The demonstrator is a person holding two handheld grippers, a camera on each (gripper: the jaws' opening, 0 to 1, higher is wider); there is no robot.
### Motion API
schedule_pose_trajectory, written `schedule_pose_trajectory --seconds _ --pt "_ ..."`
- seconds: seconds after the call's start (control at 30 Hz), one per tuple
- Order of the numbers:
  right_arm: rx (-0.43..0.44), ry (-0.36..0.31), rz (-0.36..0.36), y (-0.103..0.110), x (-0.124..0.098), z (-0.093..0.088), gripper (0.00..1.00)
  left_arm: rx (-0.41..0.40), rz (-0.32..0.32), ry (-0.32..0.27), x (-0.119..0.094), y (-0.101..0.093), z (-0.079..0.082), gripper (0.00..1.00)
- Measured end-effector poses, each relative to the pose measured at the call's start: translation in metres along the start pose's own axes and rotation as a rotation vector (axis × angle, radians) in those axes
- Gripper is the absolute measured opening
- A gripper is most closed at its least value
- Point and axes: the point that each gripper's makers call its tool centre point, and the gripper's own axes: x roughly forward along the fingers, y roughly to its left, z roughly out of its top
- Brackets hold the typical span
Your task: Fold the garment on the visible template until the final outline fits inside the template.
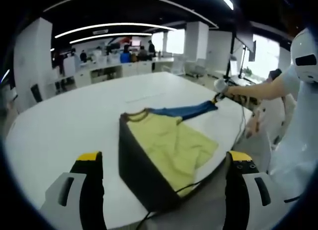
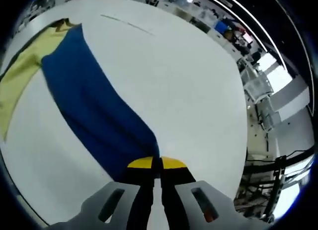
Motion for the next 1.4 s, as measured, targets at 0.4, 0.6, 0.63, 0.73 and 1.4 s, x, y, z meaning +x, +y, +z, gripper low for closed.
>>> schedule_pose_trajectory --seconds 0.4,0.6,0.63,0.73,1.4 --pt "0.003 0.036 0.004 -0.004 0.011 -0.009 0.04 -0.014 0.012 0.013 0.0 0.001 -0.003 0.99" --pt "0.0 0.039 -0.003 -0.004 0.014 -0.008 0.04 -0.018 0.014 0.021 0.001 0.002 -0.005 0.99" --pt "0.002 0.039 -0.006 -0.003 0.012 -0.007 0.04 -0.02 0.013 0.024 0.001 0.002 -0.005 0.99" --pt "0.015 0.037 -0.001 0.0 0.008 -0.007 0.04 -0.018 0.012 0.024 0.002 0.002 -0.004 0.99" --pt "0.068 0.027 -0.12 -0.039 -0.008 -0.02 0.25 0.0 -0.005 0.014 0.005 0.0 0.004 0.99"
